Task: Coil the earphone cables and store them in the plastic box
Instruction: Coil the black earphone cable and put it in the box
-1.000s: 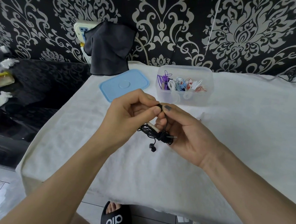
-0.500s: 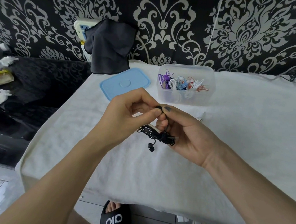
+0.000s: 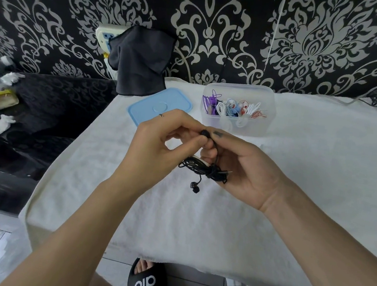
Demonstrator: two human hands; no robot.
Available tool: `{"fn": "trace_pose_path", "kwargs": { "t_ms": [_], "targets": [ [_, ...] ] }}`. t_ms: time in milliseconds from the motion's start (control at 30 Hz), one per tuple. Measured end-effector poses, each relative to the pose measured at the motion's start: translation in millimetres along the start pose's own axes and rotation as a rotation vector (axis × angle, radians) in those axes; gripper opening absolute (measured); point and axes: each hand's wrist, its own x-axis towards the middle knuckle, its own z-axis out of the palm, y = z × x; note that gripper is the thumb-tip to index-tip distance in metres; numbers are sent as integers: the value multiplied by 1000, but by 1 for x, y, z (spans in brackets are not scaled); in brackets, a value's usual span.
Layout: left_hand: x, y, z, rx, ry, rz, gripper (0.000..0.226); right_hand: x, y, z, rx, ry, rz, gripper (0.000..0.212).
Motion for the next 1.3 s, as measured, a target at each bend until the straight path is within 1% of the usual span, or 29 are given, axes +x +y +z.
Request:
{"fn": "trace_pose_path", "kwargs": {
  "t_ms": [233, 367, 433, 500, 533, 567, 633, 667, 733, 767, 833, 867, 900, 967, 1033, 1100, 1133, 1200, 1233, 1300],
  "targets": [
    [1, 3, 2, -9, -18, 19, 17, 0, -3, -3, -84, 20, -24, 16],
    [4, 1, 6, -19, -61, -4, 14, 0, -6, -6, -133, 46, -34, 21],
    [5, -1, 8, -42, -84, -85, 14, 2, -7, -8, -157, 83, -53, 21],
    [8, -3, 9, -56, -103, -230, 15, 4, -8, -10, -174, 152, -79, 14],
    [9, -5, 9, -56, -126, -321, 19, 5, -9, -10, -166, 194, -92, 12],
    [9, -8, 8, -61, -175, -412, 27, 6, -10, -12, -145, 237, -106, 12],
    [10, -13, 6, -111, -343, -567, 46, 8, -13, -15, -88, 303, -147, 12],
    [9, -15, 7, -146, -432, -621, 52, 9, -15, -16, -63, 328, -165, 12],
    [8, -19, 12, -173, -548, -667, 54, 11, -16, -16, -24, 352, -195, 12],
    [10, -21, 16, -156, -559, -668, 48, 11, -17, -16, -7, 349, -207, 12],
    [13, -24, 21, -74, -512, -632, 23, 14, -16, -16, -21, 341, -221, 12],
    [15, -26, 22, -41, -483, -617, 14, 15, -16, -17, -49, 339, -229, 11],
    [17, -27, 22, -28, -454, -611, 11, 15, -16, -17, -74, 339, -236, 11],
    [20, -29, 22, -80, -425, -634, 7, 16, -17, -19, -97, 336, -251, 11],
    [20, -31, 23, -107, -460, -662, 11, 17, -18, -20, -81, 327, -251, 11],
    [20, -32, 27, -29, -515, -629, 9, 18, -17, -21, -49, 319, -239, 11],
    [21, -31, 30, 5, -517, -606, 8, 19, -16, -21, -46, 321, -238, 12],
    [24, -33, 32, 44, -454, -590, 24, 20, -14, -21, -84, 355, -254, 13],
    [26, -34, 31, 36, -402, -596, 28, 21, -13, -22, -119, 384, -266, 14],
    [30, -33, 28, -49, -297, -610, 28, 22, -11, -23, -205, 455, -300, 15]
  ]
}}
